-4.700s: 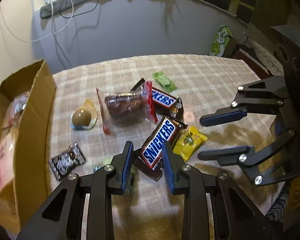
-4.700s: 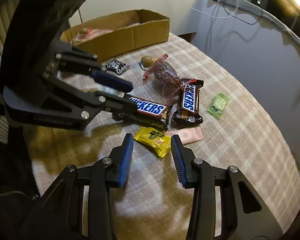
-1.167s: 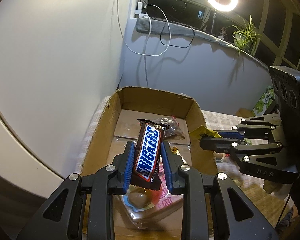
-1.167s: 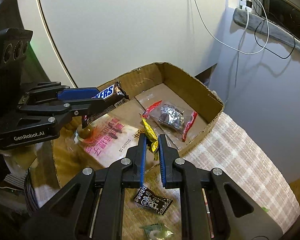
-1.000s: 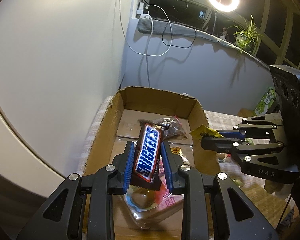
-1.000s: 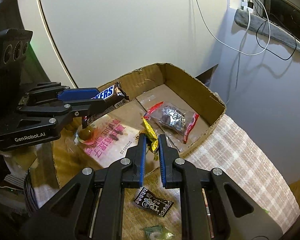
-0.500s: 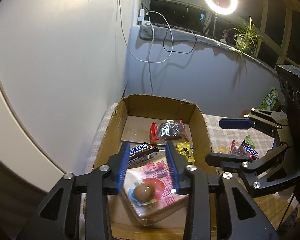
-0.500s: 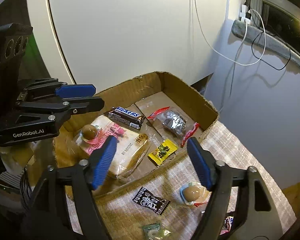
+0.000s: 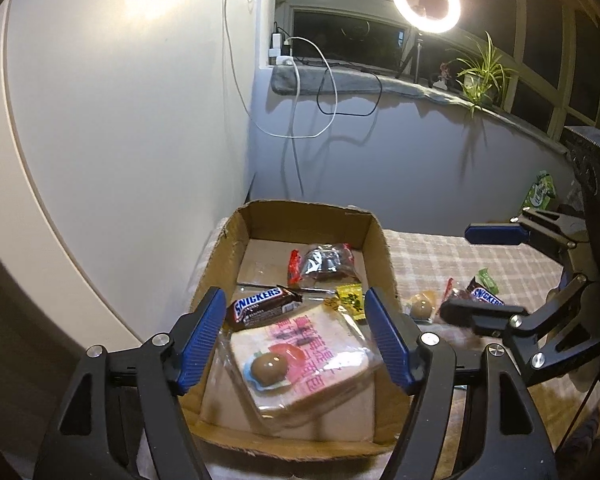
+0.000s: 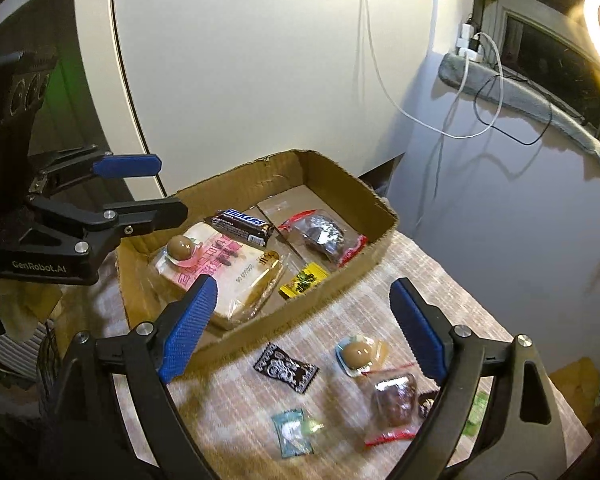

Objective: Organize snacks
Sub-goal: 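Move both open grippers back over the remaining snacks on the table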

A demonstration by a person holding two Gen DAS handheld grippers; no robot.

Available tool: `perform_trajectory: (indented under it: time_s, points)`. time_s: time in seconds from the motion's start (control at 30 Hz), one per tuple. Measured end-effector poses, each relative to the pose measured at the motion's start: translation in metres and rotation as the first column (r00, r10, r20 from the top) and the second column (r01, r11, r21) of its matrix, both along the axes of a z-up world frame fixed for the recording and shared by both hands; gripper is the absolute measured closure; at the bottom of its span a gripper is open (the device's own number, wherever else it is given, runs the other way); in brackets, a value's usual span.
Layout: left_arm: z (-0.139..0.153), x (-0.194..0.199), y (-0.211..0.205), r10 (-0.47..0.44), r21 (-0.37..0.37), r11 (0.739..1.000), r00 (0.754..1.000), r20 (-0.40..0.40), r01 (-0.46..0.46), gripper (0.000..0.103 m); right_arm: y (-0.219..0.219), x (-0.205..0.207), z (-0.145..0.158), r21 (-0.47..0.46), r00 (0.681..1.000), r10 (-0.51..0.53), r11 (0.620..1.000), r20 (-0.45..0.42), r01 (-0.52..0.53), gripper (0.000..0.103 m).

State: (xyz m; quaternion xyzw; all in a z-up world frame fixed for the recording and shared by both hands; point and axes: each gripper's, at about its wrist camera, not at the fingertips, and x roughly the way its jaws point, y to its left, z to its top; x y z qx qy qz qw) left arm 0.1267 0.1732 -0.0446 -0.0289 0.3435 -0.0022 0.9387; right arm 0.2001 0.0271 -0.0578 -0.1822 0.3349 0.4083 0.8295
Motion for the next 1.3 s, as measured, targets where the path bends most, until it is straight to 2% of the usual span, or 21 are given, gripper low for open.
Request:
perform_trajectory:
  time_s: [0.4,0.8,1.03,1.07,1.13,1.2,1.3]
  points:
    - [0.003,-0.027,-0.044,-0.063,-0.022,0.998,0.998,0.016,0.064,0.031,-0.075,-0.011,0.015,0.034,0.994,-0.112,0.993,0.016,0.111,0.012]
    - [-0.022,-0.042,-0.102,-0.166,-0.061,0.985,0.986,-0.030,0.164,0.032,-0.157,-0.003,-0.015,0.003,0.966,-0.257,0.966,-0.036,0.257,0.012]
    - [-0.051,-0.031,-0.132,-0.210,-0.073,0.976,0.973,-0.099,0.204,0.050,-0.176,-0.004,-0.053,-0.041,0.923,-0.364,0.931,-0.124,0.362,0.013]
    - [-0.057,-0.026,-0.137,-0.217,-0.072,0.975,0.970,-0.111,0.210,0.055,-0.176,-0.004,-0.061,-0.060,0.912,-0.385,0.923,-0.144,0.380,0.015]
    - [-0.063,-0.021,-0.143,-0.226,-0.069,0.973,0.966,-0.124,0.219,0.062,-0.179,-0.004,-0.075,-0.067,0.892,-0.403,0.915,-0.203,0.398,0.028]
    - [-0.070,-0.015,-0.150,-0.231,-0.056,0.973,0.963,-0.138,0.226,0.063,-0.180,-0.003,-0.089,-0.074,0.870,-0.424,0.905,-0.253,0.419,0.042]
    - [-0.078,-0.009,-0.155,-0.237,-0.047,0.971,0.959,-0.155,0.233,0.065,-0.181,0.000,-0.103,-0.083,0.844,-0.450,0.891,-0.291,0.446,0.047]
